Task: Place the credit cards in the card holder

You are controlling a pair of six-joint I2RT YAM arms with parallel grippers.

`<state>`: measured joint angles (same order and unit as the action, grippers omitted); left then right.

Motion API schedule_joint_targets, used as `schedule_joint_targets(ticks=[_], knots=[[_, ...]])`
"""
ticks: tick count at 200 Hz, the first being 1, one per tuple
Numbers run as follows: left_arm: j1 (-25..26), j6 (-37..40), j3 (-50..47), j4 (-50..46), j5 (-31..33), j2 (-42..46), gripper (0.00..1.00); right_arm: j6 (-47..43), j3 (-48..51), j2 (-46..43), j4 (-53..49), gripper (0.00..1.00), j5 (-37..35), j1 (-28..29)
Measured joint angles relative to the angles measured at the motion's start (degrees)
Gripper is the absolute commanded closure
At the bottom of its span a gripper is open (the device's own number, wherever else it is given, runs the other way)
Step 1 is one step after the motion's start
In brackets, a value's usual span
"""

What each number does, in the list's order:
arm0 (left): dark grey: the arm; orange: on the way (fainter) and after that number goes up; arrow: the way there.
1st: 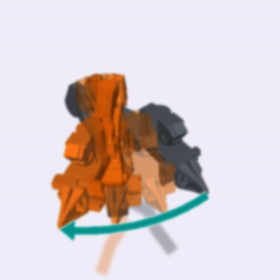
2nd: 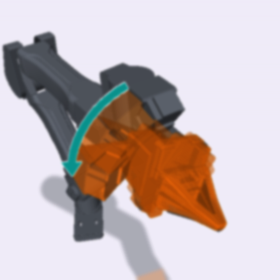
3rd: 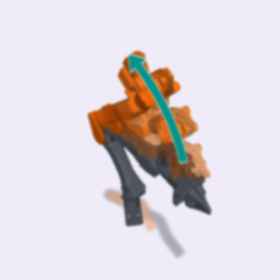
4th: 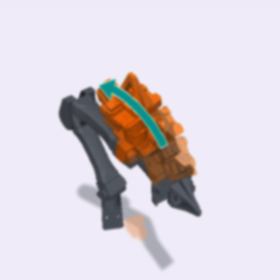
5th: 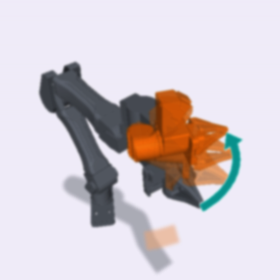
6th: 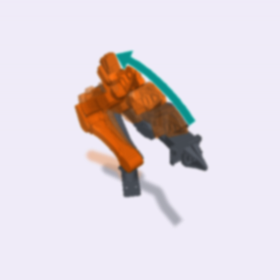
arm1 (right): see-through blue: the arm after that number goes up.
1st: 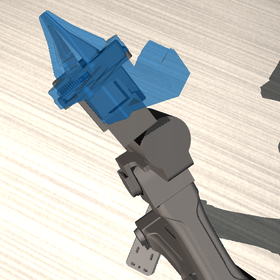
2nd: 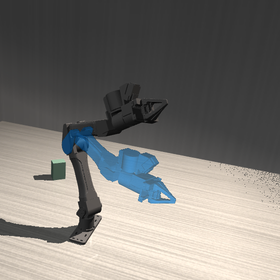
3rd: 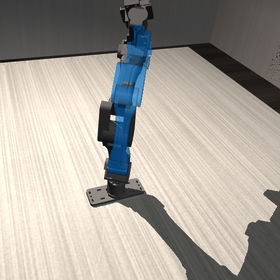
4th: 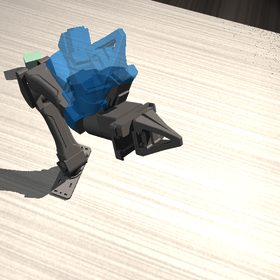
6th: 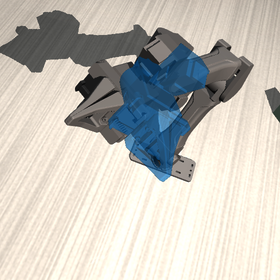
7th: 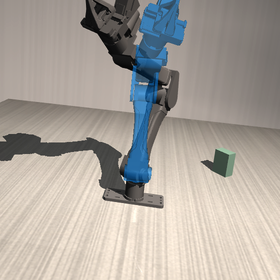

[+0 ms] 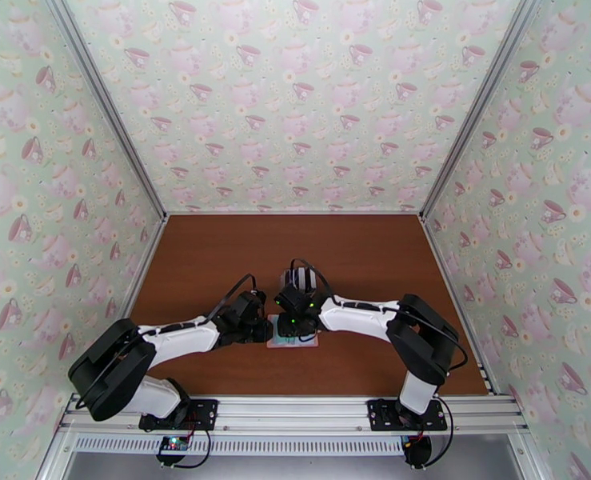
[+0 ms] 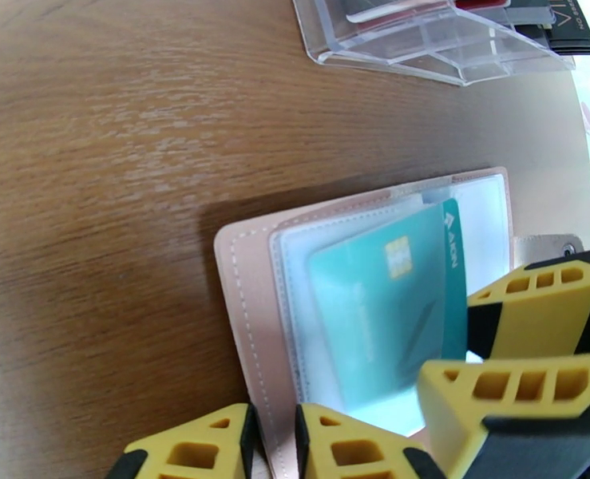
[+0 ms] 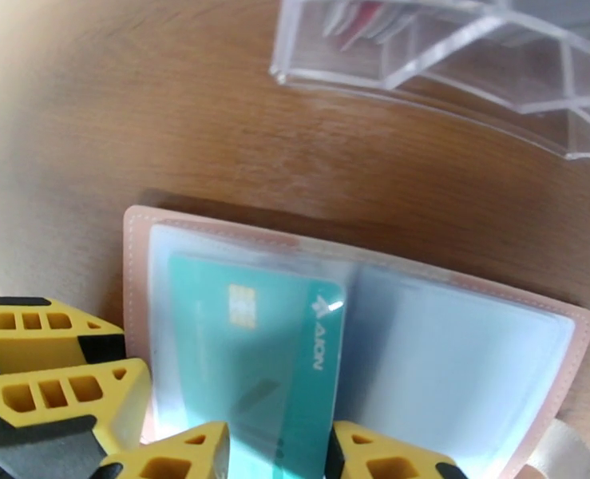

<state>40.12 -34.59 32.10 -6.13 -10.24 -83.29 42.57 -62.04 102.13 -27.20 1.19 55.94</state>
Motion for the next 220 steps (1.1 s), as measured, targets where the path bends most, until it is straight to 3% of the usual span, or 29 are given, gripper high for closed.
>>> schedule_joint_targets(ticks=[220], knots=[[-0.07,-1.49,-1.55,0.42,0.68,1.62,0.73,3.02,0.85,1.22,3.06,0.6,6.8,-0.46]])
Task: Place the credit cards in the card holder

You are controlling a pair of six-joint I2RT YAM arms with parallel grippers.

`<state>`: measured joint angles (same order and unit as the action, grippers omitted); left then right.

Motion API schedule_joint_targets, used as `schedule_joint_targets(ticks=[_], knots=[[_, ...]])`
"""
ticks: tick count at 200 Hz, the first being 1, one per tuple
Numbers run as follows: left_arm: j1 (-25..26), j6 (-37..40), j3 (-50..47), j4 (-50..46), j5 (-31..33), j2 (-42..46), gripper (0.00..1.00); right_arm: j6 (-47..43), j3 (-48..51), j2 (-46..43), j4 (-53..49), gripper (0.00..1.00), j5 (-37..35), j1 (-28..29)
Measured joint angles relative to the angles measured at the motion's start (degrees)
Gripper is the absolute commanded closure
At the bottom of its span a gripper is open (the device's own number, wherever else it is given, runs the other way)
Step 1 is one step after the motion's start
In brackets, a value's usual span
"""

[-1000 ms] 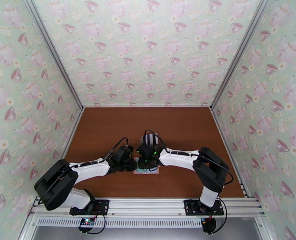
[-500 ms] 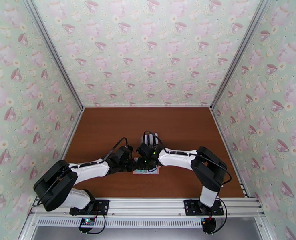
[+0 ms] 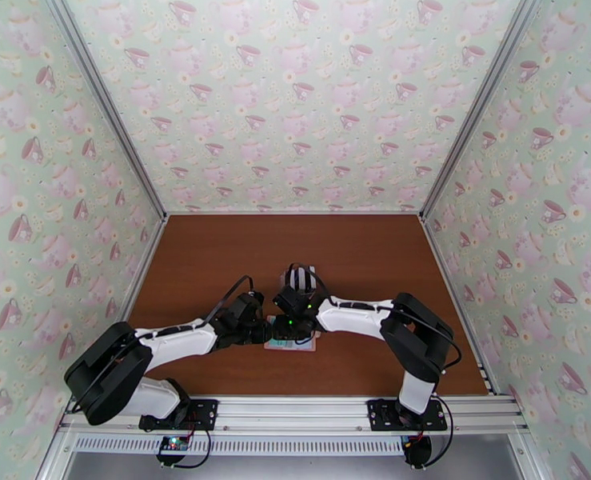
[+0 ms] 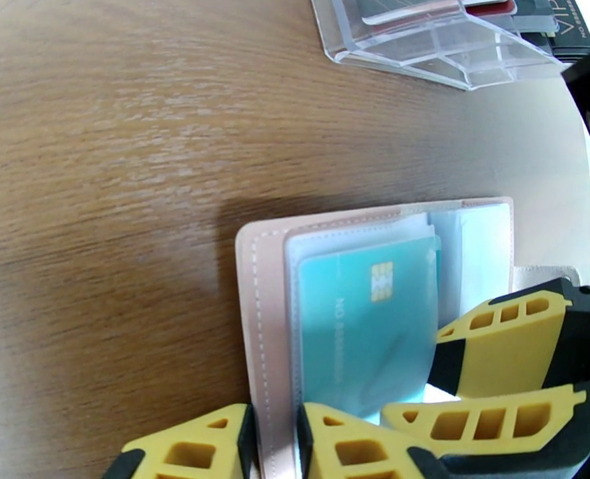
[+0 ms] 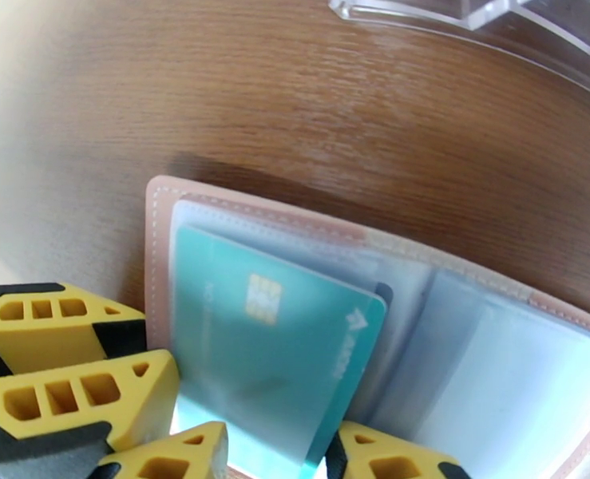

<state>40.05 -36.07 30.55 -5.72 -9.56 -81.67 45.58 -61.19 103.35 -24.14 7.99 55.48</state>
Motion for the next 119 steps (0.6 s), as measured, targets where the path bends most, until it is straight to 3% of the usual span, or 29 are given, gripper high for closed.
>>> schedule_joint_targets(ticks=[119], knots=[[-1.88,1.77,1.49,-4.87,-0.07,0.44,0.78,-3.43,-1.66,-0.39,-1.68,0.59,-3.17,-0.44]])
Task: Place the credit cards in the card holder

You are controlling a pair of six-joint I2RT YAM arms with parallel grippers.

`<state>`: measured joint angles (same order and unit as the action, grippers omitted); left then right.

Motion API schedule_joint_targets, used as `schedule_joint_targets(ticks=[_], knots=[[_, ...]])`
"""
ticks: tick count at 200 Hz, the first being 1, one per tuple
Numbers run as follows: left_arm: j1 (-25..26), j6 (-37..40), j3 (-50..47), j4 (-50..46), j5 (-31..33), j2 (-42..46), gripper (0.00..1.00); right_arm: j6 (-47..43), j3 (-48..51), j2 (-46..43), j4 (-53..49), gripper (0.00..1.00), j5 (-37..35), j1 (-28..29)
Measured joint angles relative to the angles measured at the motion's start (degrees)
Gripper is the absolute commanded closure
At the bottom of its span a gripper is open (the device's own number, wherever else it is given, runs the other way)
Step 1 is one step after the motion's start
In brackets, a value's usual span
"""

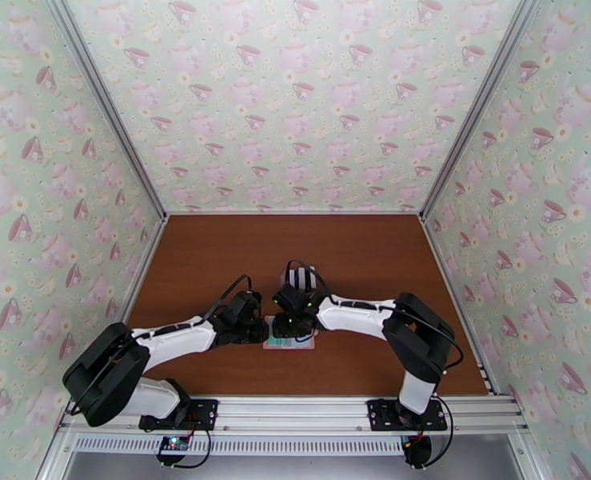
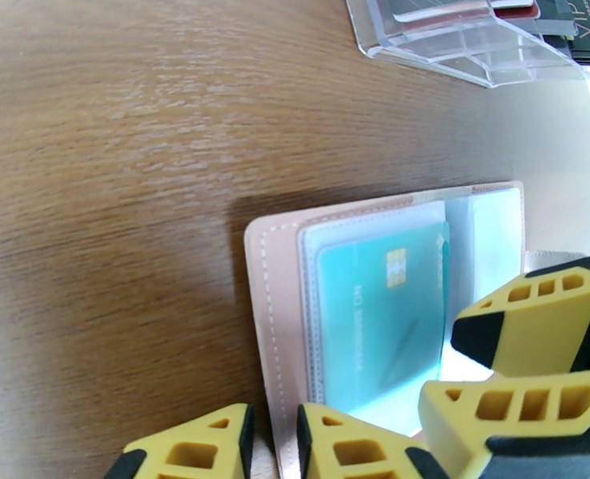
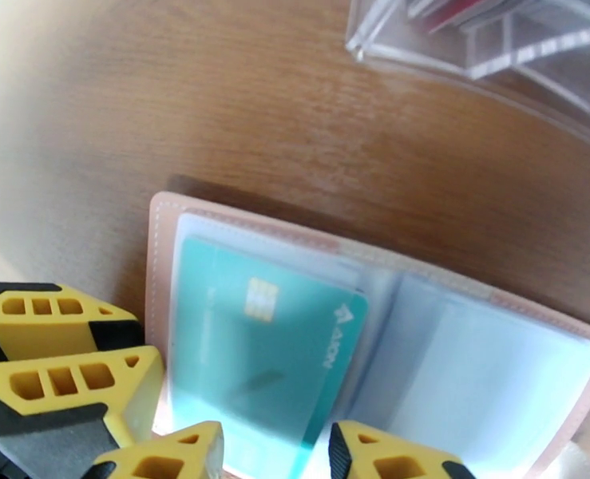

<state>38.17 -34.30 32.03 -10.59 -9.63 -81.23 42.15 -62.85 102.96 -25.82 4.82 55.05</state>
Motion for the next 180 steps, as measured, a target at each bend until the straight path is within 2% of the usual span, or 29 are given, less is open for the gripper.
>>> schedule_joint_targets(ticks=[16,60,99,180], knots=[[-0.13,0.02,0.0,-0.26,0.02,0.0,0.81,-0.28,-0.39,0.07,-0.37,0.59,-0.42,0.0],[-0.13,0.17,0.0,-0.35,0.0,-0.02,0.82,-0.87,-2.27,1.53,-0.76,0.61,-1.03,0.0],[-0.39,0.2,0.0,-0.33,-0.17,-0.22,0.87,-1.07,-3.19,2.36,-1.31,0.62,-1.07,0.0],[-0.76,0.2,0.0,-0.22,-0.68,-0.42,0.89,-1.07,-3.34,2.29,-2.6,0.61,-1.92,-0.04]])
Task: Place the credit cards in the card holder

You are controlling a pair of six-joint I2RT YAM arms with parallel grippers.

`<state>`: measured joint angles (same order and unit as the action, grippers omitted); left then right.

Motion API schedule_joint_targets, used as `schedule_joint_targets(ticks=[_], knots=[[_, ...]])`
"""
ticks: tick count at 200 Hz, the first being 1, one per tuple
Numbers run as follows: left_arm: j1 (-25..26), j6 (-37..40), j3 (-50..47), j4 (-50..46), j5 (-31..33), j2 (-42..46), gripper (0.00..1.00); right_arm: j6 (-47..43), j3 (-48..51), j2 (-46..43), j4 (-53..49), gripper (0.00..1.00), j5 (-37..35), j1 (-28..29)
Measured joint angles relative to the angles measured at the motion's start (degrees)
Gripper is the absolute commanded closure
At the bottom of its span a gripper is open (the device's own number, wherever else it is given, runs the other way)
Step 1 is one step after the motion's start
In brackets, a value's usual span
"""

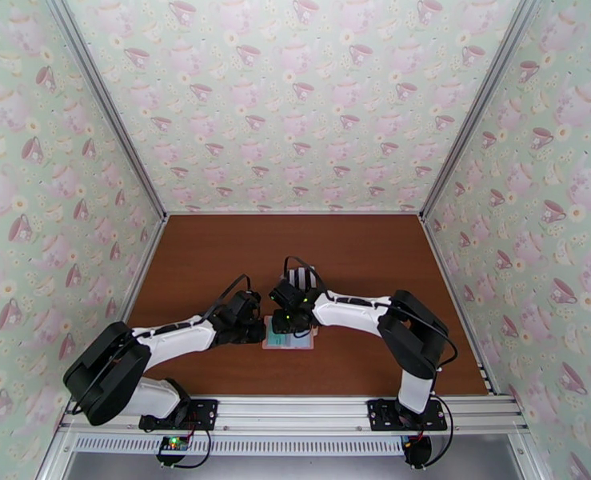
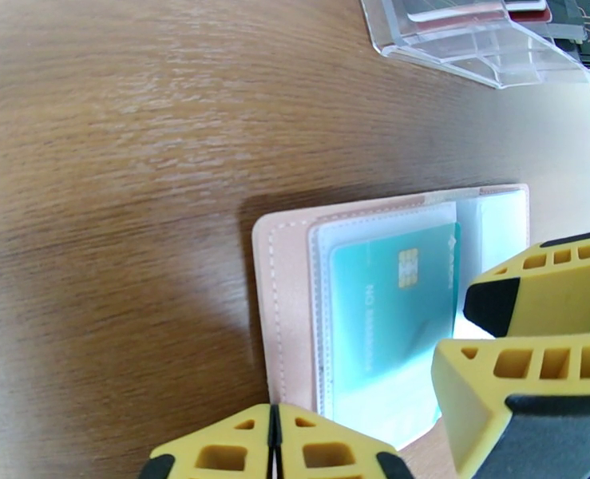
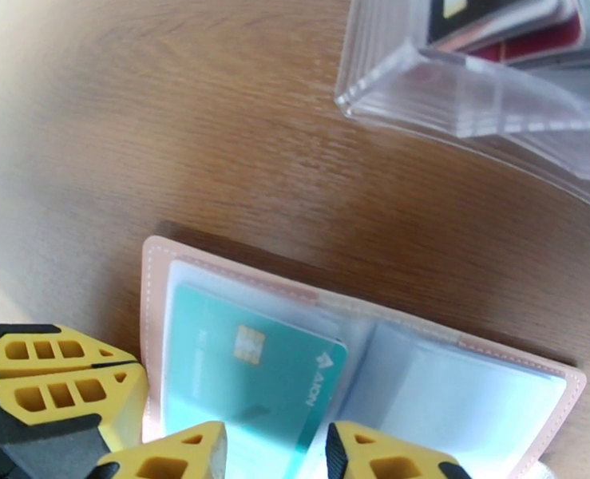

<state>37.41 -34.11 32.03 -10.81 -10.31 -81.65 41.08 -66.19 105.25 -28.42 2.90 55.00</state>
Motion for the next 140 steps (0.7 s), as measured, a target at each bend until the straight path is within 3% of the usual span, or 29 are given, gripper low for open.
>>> schedule_joint_targets(ticks=[140], knots=[[-0.37,0.0,0.42,0.31,-1.25,-0.79,0.89,-0.02,-1.49,1.27,-0.24,0.61,0.74,0.0]])
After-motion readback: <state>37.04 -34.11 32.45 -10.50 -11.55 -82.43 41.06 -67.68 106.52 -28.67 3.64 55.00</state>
